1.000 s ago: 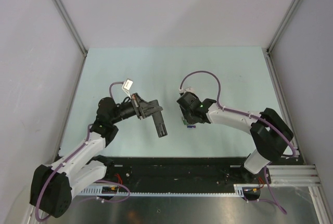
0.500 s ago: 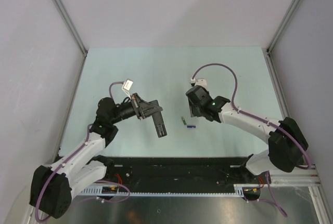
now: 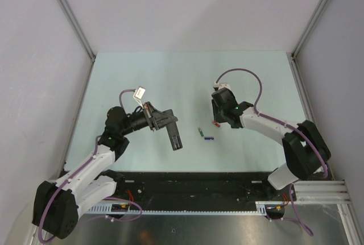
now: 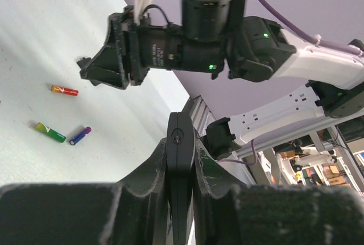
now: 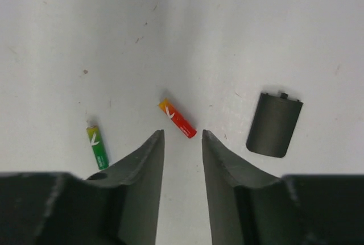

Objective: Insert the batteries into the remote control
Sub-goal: Pick up the battery from the center of the board.

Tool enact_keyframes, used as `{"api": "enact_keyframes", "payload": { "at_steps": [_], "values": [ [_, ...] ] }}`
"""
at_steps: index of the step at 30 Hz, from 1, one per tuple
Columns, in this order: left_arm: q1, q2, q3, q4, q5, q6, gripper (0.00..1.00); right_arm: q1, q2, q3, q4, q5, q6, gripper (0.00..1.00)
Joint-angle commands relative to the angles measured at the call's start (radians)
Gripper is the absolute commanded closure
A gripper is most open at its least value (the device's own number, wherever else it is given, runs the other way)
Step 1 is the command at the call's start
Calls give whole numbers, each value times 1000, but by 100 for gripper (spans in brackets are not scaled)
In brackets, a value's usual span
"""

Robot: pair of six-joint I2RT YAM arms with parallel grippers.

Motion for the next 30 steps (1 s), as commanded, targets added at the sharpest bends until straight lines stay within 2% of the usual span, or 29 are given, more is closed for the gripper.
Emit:
{"api": "enact_keyframes", "payload": {
  "at_steps": [1,6,13,30],
  "values": [
    [1,-12,3,29,19,21,100,-17,95,51,48,-53,-39,65],
    [1,-19,2,29,18,25,100,-1,123,57,49,-27,-56,58],
    [2,-15,2,28,24,25,100,-1,150,62,39,-42,-84,54],
    [2,-29,-15,28,16,16,100,2,221,67,16,-57,-76,59]
  ]
}}
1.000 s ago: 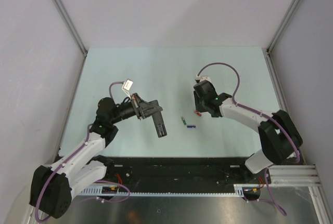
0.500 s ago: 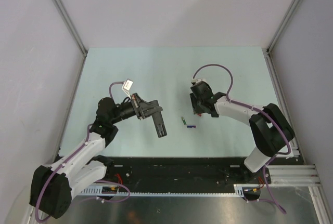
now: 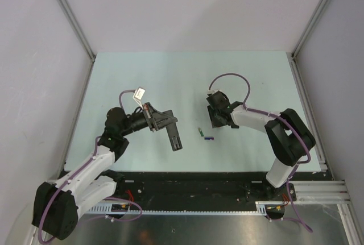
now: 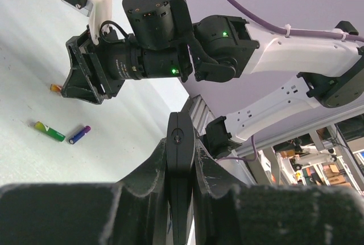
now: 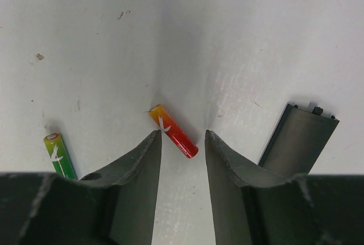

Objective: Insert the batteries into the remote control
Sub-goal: Pick up the battery from the center of the board.

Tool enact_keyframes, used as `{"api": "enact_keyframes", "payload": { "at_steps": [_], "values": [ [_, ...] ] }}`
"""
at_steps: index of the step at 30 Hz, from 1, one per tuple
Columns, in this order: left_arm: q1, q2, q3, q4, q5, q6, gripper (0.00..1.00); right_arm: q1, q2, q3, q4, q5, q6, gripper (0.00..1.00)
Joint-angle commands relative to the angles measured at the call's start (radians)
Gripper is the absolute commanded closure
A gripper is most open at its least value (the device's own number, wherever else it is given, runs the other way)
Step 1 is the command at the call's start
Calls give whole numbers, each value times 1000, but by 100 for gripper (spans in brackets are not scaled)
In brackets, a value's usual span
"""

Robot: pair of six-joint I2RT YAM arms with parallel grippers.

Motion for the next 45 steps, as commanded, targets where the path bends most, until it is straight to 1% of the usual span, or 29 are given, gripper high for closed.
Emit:
{"api": "enact_keyframes", "payload": {
  "at_steps": [1,6,15,25,38,42,45],
  "values": [
    [2,-19,-11,27,15,16,100,4,12,37,-7,-8,9,60],
    [2,-13,-13,27,12,17,100,6,13,37,-14,-23,15,64],
    [2,-14,-14,27,15,17,100,17,9,37,-34,-43,31,67],
    [2,-13,-19,27,12,17,100,29,10,37,-45,-34,41,67],
    [2,-5,-17,27,13,19,100,-5,26,37,-42,-48,87,66],
    [2,-5,-19,27,13,21,100,-5,24,37,-54,-43,87,68],
    [2,-3,-19,27,12,21,100,-5,20,37,-57,-42,87,72]
  ]
}}
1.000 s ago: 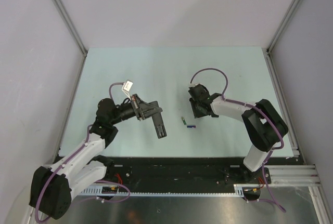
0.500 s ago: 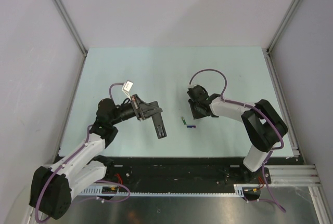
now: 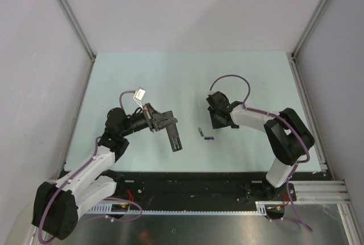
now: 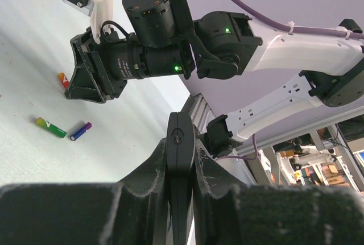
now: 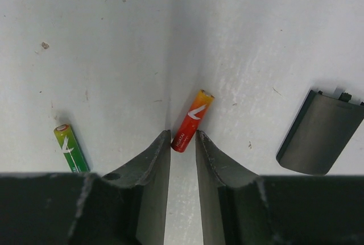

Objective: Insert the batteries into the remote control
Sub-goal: Pick up the battery from the center of the board.

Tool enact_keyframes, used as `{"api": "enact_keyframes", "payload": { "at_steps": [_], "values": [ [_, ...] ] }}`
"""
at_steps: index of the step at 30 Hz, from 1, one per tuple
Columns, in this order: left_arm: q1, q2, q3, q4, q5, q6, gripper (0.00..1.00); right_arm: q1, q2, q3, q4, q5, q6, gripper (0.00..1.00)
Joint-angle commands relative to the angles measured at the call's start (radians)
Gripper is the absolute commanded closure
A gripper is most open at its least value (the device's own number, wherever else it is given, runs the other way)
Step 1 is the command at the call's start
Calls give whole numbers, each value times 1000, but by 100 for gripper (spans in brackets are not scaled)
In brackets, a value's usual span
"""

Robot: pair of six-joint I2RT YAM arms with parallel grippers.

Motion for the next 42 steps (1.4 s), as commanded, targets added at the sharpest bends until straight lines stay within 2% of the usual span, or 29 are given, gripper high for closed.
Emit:
{"api": "enact_keyframes", "payload": {
  "at_steps": [1,7,10,13,14,15,19,26,30,34,42],
  "values": [
    [2,-2,-7,29,13,21,100,-5,5,28,-20,8,18,73],
    [2,-5,-7,29,10,21,100,-3,5,28,-48,21,23,74],
    [2,-4,-7,29,12,21,100,-3,5,28,-54,27,18,81],
    [2,-5,-6,29,12,21,100,-1,6,28,-55,27,13,92],
    [2,-5,-6,29,12,21,100,0,8,28,-55,27,13,99],
    [2,-7,-6,29,12,21,100,0,11,28,-55,28,13,100],
    [2,-2,0,29,6,14,100,5,5,28,-54,30,21,100],
    [2,30,27,29,-95,-50,100,55,-188,28,-75,36,39,100],
    [0,68,51,31,-146,-79,100,132,-342,42,-146,34,39,100],
    [-10,108,77,39,-187,-58,100,292,-484,53,-197,73,47,100],
    [-65,206,128,66,-244,-44,100,422,-534,131,-252,79,105,100]
  ]
}}
